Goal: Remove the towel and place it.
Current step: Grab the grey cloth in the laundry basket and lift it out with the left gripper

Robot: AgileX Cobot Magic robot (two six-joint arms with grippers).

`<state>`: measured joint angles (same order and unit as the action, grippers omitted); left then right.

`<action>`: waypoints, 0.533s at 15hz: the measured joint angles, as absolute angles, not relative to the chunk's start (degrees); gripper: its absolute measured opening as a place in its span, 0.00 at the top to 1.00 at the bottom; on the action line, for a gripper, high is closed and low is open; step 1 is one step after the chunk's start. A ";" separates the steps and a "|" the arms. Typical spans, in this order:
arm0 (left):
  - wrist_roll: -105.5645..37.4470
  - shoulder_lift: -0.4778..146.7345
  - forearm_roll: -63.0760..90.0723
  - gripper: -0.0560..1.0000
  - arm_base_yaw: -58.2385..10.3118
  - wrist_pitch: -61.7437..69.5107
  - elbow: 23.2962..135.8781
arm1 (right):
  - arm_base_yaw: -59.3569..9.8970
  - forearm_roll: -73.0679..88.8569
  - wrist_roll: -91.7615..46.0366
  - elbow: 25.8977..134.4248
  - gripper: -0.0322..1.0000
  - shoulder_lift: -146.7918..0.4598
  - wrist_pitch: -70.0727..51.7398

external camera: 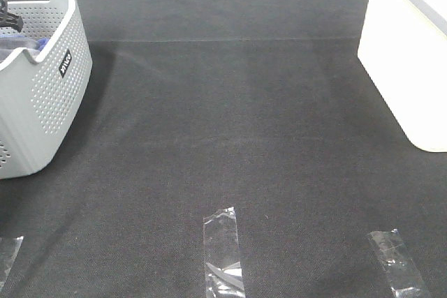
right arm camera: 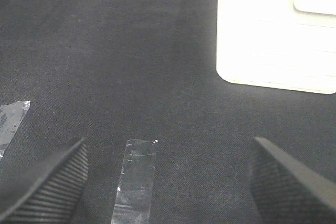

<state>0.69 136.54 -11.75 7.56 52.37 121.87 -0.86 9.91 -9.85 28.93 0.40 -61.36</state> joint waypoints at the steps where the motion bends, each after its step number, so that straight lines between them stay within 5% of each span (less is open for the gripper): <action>1: 0.69 136.54 -11.75 0.66 7.56 52.37 121.87 | -0.86 9.91 -9.85 28.93 0.22 0.40 -61.36; 5: 0.69 136.54 -11.80 0.93 7.56 52.37 121.87 | -0.86 9.91 -9.85 28.93 0.22 0.40 -61.36; 8: 0.69 136.54 -11.92 0.95 7.56 52.48 121.87 | -0.86 9.91 -9.85 28.93 0.22 0.40 -61.36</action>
<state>0.69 136.54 -11.92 7.56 52.48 121.87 -0.86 9.91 -9.85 28.93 0.40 -61.36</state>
